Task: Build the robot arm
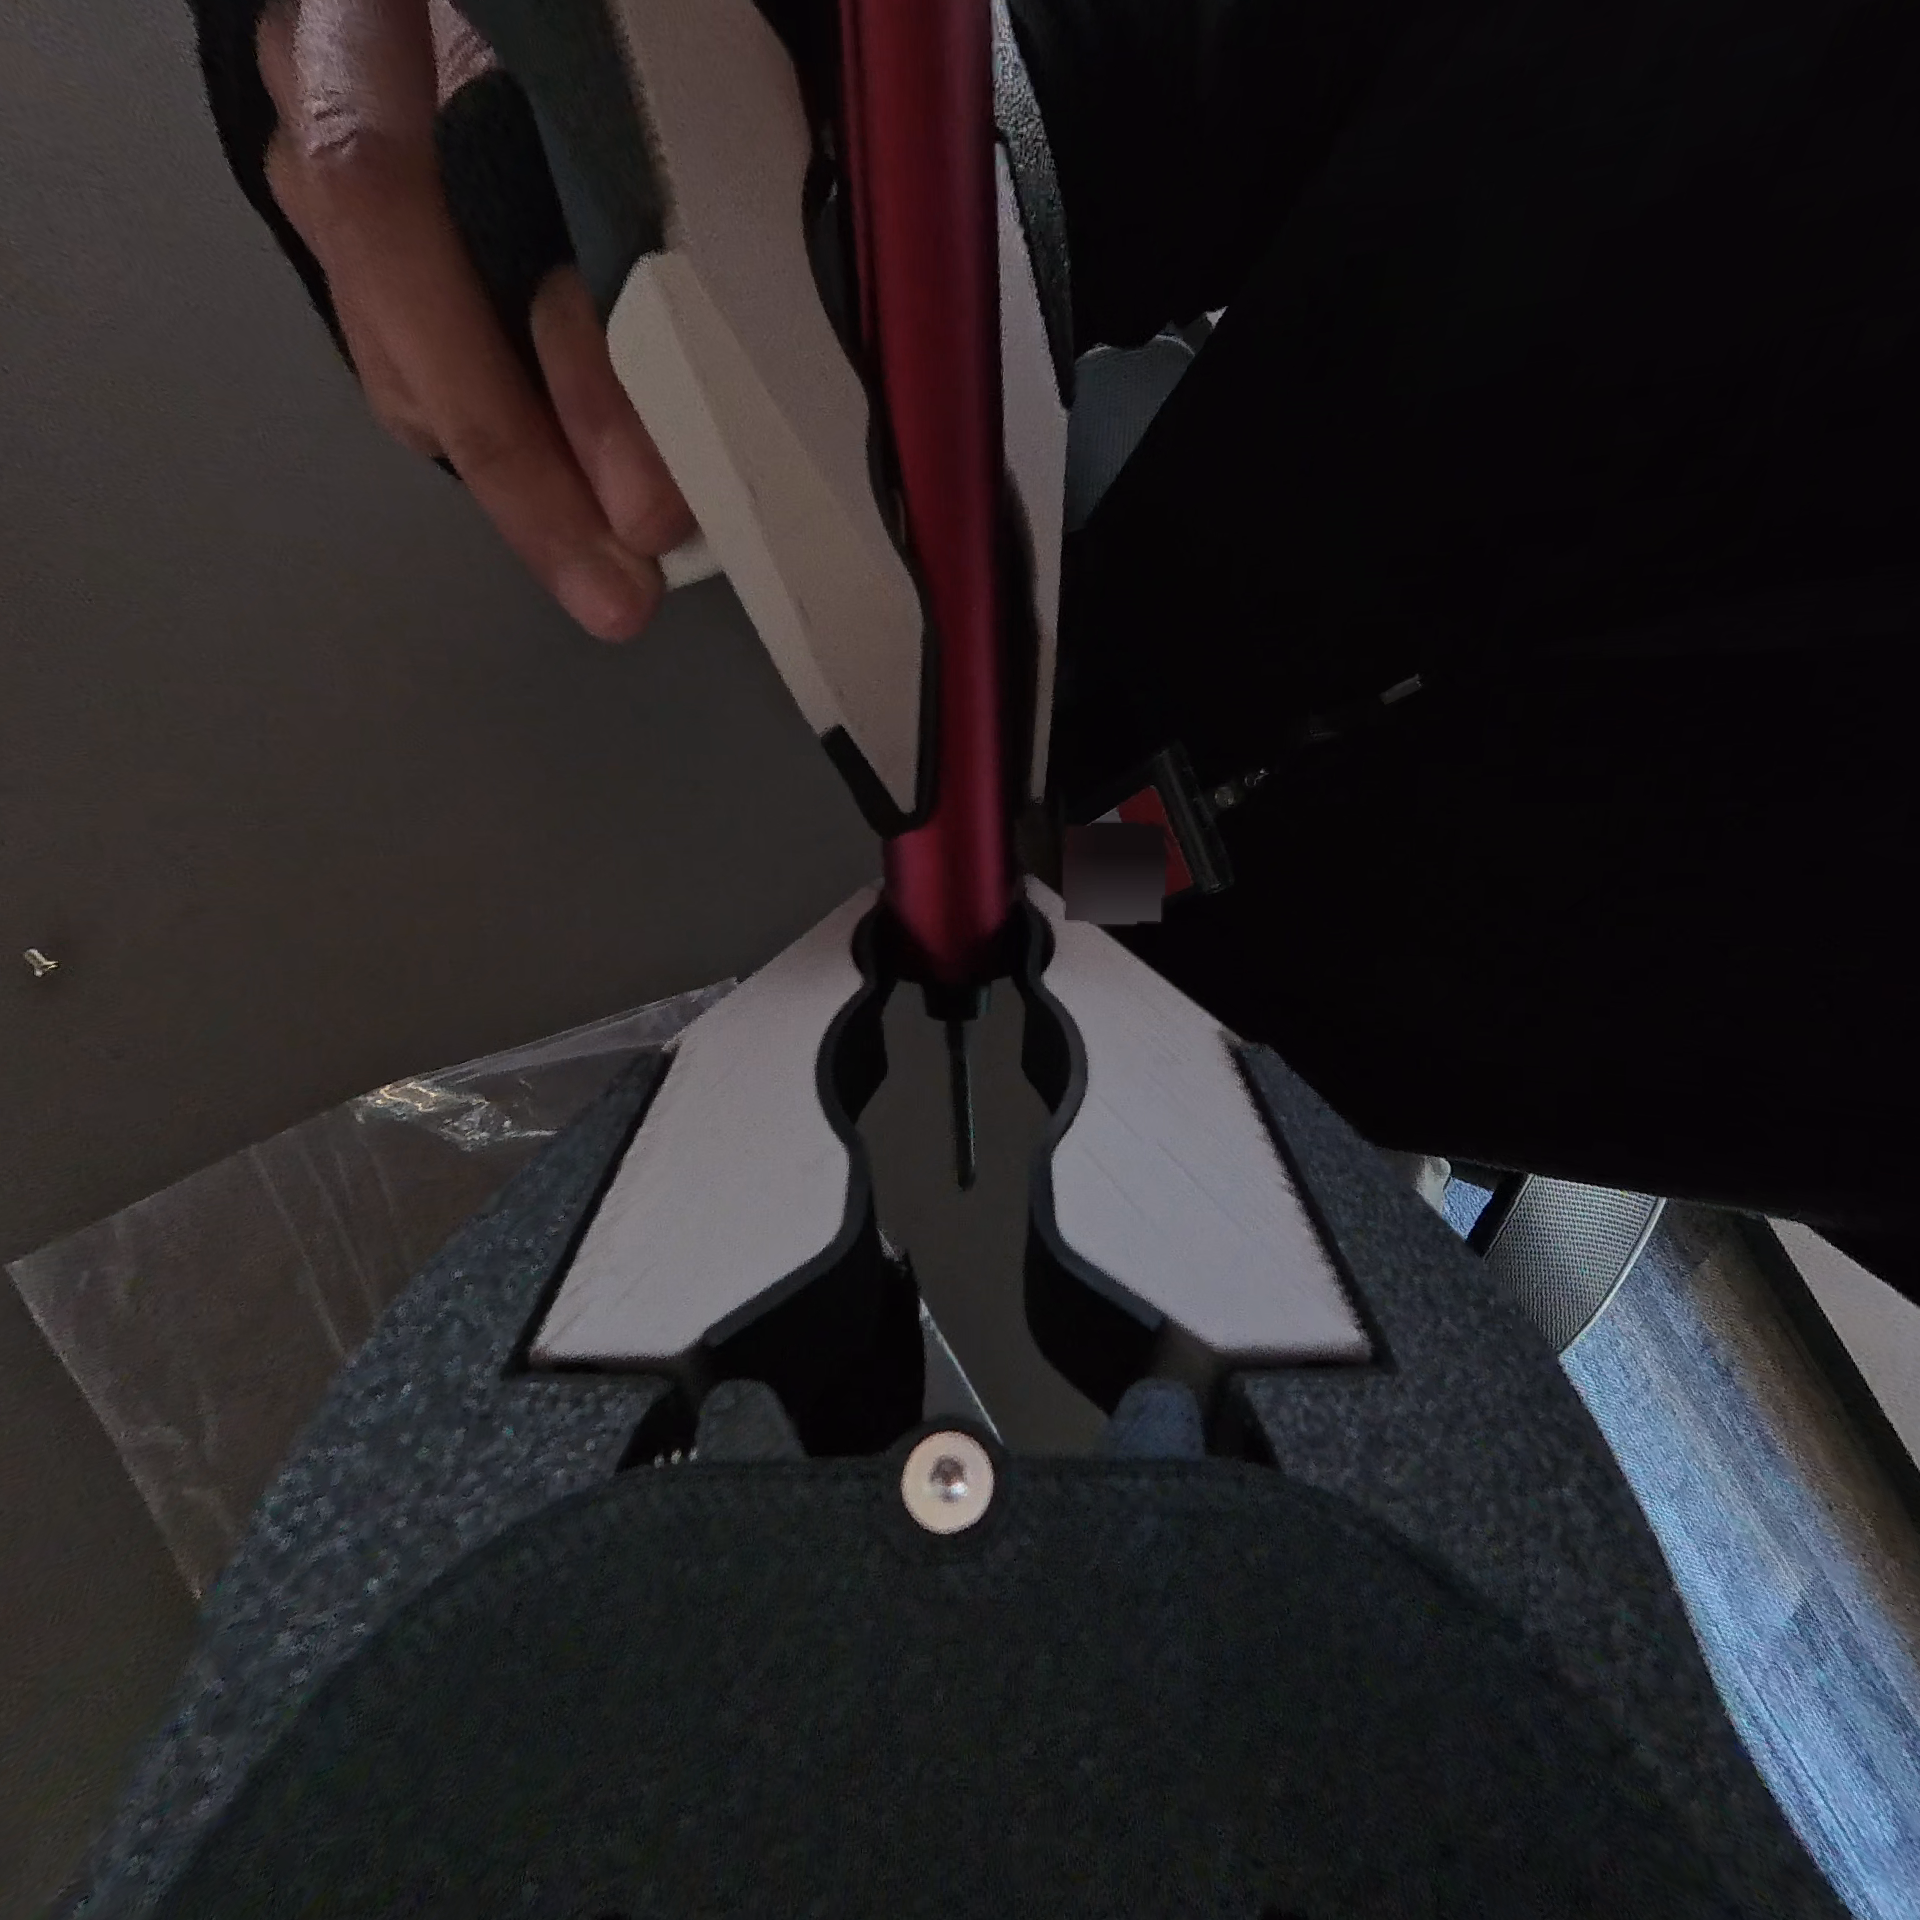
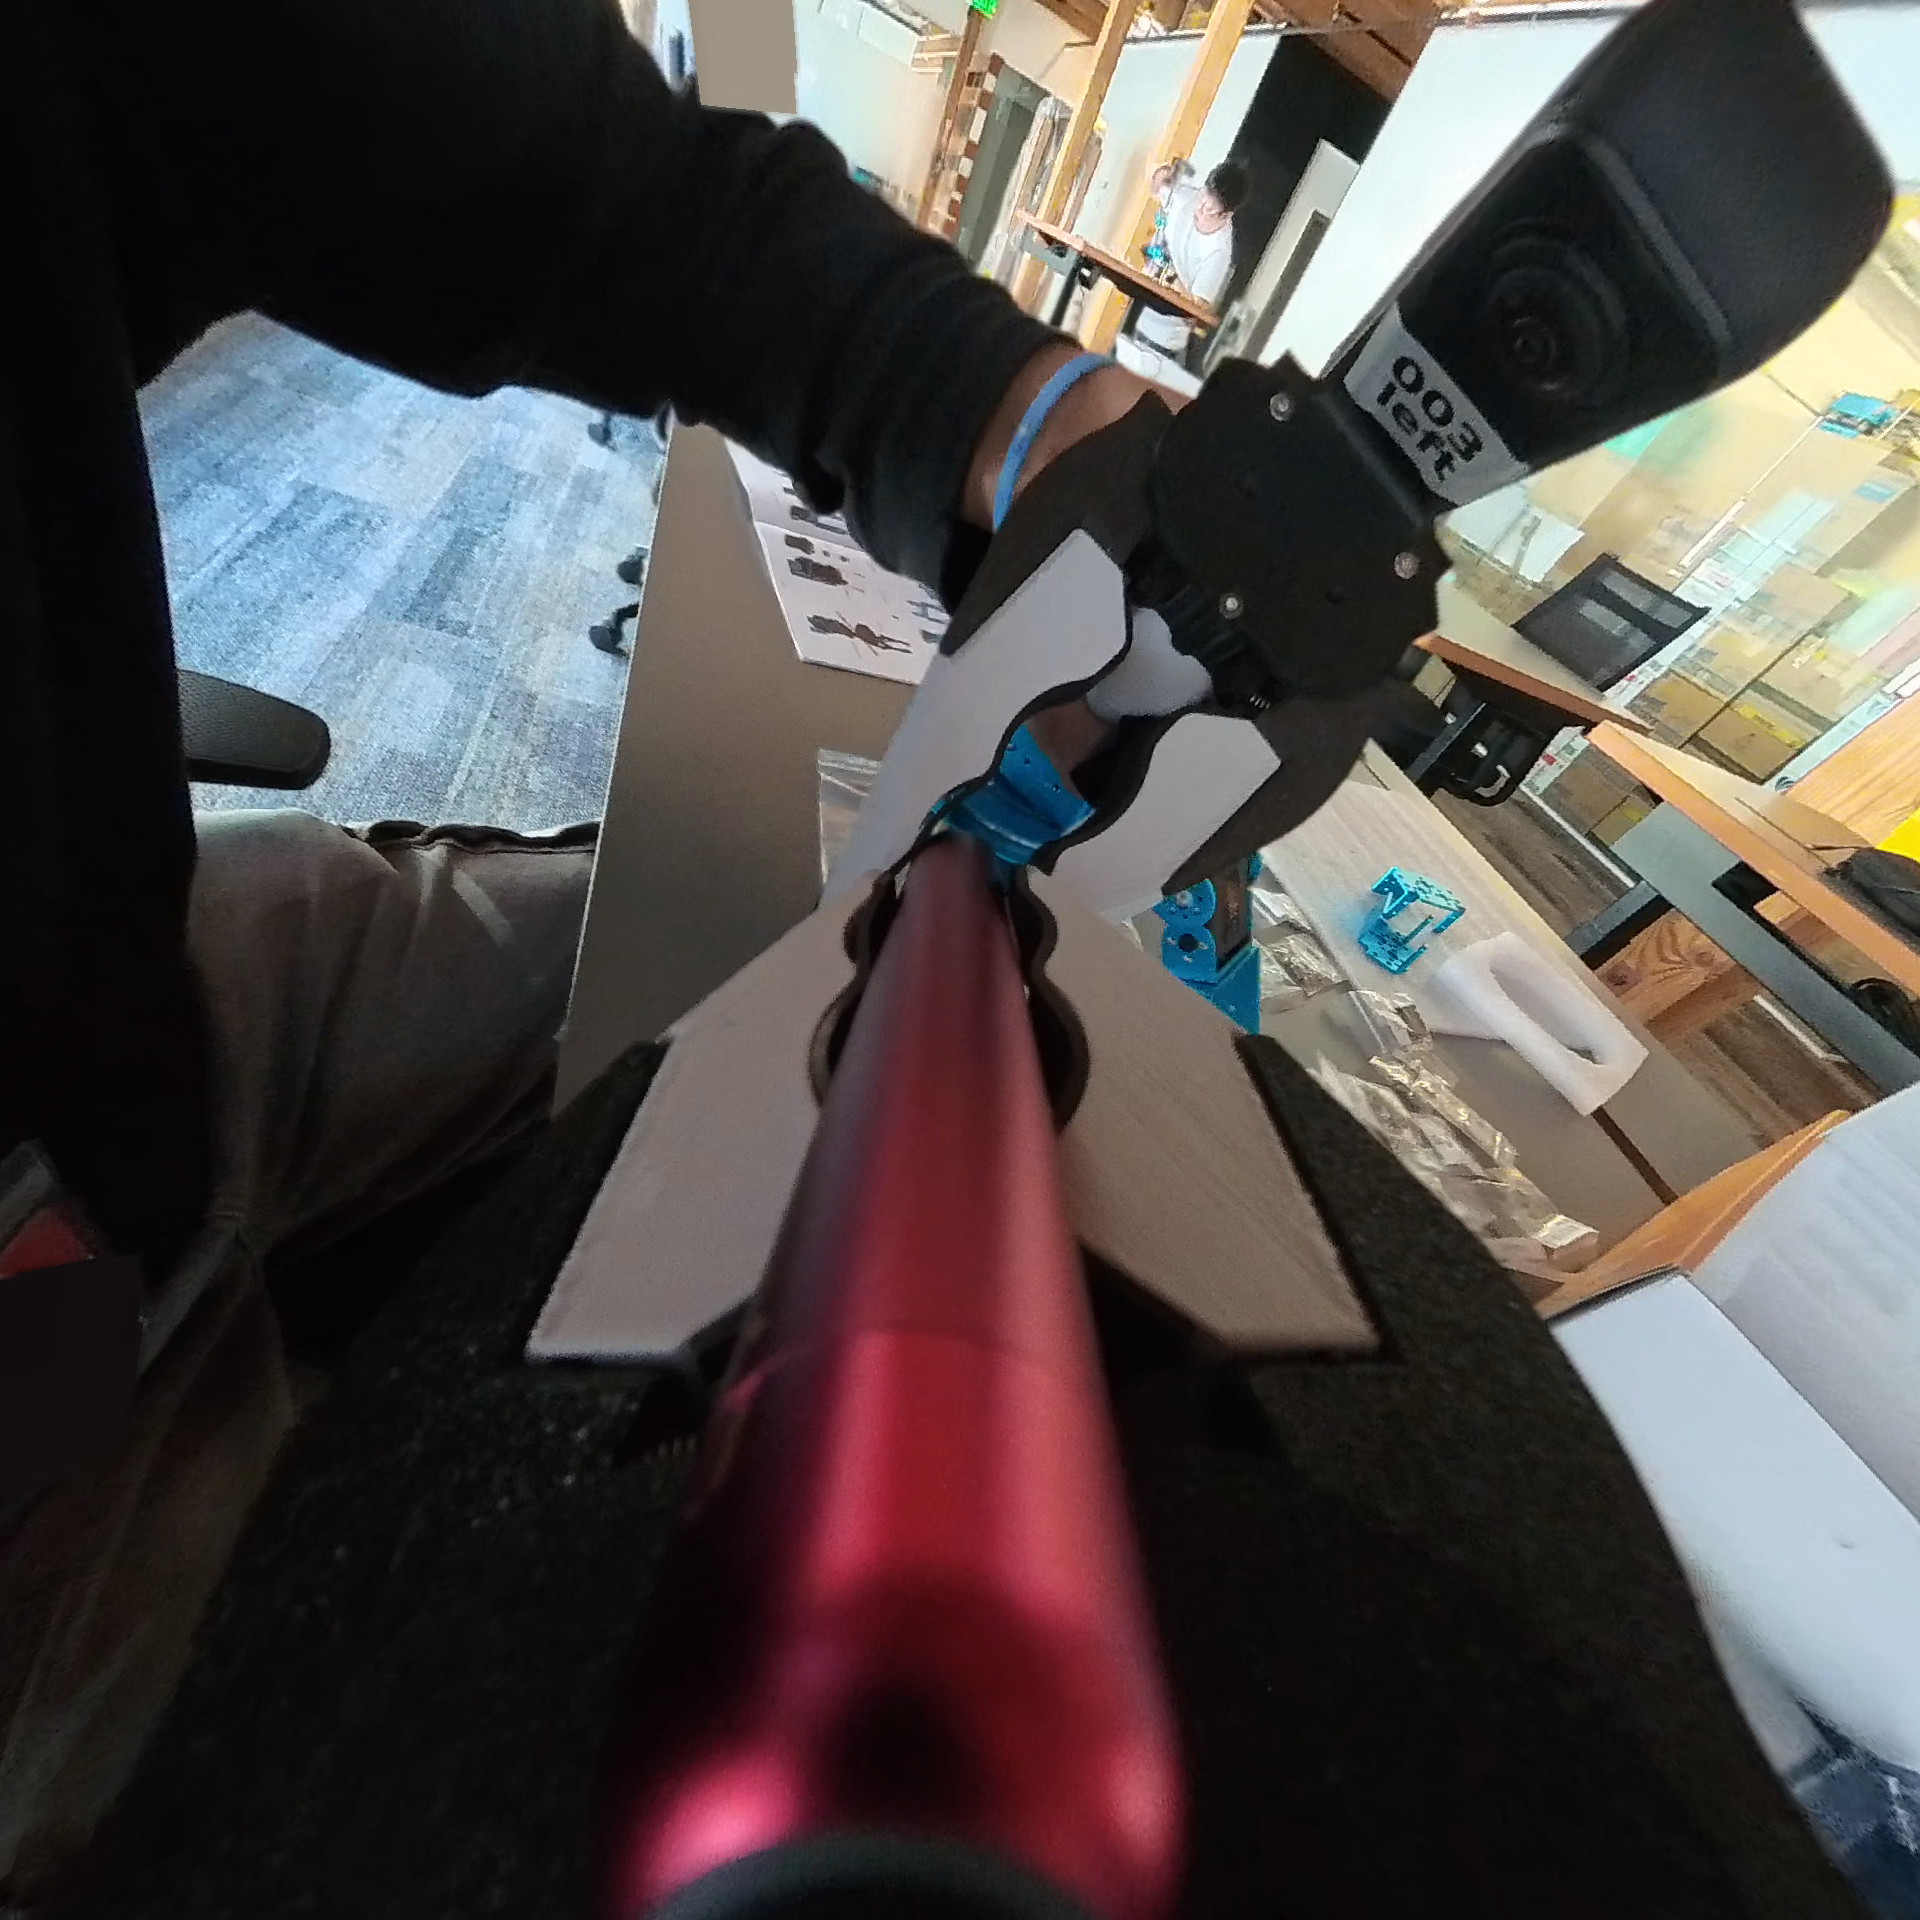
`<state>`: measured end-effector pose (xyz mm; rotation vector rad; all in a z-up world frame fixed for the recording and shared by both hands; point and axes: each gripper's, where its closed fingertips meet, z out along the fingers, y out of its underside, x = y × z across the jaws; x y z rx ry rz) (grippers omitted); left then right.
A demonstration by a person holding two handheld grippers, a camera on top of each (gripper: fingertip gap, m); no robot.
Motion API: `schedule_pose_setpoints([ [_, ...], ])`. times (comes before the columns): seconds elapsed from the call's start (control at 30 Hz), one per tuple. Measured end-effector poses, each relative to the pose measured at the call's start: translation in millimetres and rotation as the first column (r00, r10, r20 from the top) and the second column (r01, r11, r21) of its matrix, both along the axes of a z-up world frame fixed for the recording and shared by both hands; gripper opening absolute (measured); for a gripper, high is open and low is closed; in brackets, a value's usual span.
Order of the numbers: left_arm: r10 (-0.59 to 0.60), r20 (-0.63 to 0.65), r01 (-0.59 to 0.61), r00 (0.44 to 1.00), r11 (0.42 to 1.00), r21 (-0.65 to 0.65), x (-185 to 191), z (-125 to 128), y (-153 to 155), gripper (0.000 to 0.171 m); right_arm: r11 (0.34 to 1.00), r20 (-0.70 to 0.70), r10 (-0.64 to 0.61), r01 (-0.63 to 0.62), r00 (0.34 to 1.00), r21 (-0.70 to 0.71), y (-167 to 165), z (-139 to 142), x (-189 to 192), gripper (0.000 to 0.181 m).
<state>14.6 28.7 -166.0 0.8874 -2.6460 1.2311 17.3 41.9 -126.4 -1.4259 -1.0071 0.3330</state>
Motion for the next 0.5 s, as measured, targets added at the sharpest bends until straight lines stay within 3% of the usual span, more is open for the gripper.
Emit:
schedule_pose_setpoints([
  [0.17,0.022,0.015,-0.021,1.0,1.0,-0.02,4,2,-2,0.02,1.0,-0.029,0.012,-0.011,1.0,0.011,-2,1,4,0.022],
  [0.37,0.064,0.014,-0.061,0.998,0.987,-0.148,7,12,-7,0.02,1.0,-0.106,0.016,-0.014,0.994,0.022,-4,8,9,0.021],
  [0.5,0.234,0.126,-0.22,0.964,0.968,-0.117,23,25,24,0.051,0.996,-0.088,-0.094,0.095,0.992,0.0,0,1,33,0.021],
])
